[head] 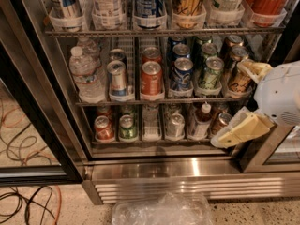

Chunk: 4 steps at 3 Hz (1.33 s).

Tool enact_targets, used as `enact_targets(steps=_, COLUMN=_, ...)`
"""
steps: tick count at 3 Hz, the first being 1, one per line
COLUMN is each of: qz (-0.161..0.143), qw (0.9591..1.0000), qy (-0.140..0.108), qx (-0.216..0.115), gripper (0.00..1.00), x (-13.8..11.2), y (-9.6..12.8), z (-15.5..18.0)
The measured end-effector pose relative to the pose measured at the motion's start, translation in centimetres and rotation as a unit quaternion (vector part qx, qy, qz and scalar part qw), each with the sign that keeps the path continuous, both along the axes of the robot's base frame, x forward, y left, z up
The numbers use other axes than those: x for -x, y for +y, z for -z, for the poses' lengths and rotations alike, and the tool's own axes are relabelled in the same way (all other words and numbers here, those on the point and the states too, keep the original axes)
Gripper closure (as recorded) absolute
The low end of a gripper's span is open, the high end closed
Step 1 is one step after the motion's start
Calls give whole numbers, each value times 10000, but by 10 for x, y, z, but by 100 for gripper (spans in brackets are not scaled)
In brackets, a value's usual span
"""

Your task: Pick green can from middle shelf of fridge

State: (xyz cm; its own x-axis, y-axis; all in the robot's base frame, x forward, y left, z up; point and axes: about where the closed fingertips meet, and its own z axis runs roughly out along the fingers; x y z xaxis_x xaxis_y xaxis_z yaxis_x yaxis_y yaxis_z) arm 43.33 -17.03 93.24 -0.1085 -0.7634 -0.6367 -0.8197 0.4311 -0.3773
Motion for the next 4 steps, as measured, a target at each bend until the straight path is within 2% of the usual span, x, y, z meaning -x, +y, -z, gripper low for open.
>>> enact_targets(steps=1, qz=440, qw=9965, qy=-219, qx=-674, gripper=0, x=-22, y=23, z=-4)
enact_targets(steps=2, qz=937, qw=9864, qy=-419, qx=-1282, gripper=0, x=-40, y=42, z=-7)
enact_targets(steps=3, qz=1342, qw=9741, qy=-564, qx=-1732, gripper=0, x=-45, y=59, z=14)
enact_targets(steps=4, qz=1397, qw=9678, qy=-830, qx=-1921, gripper=0, x=-52, y=81, z=0)
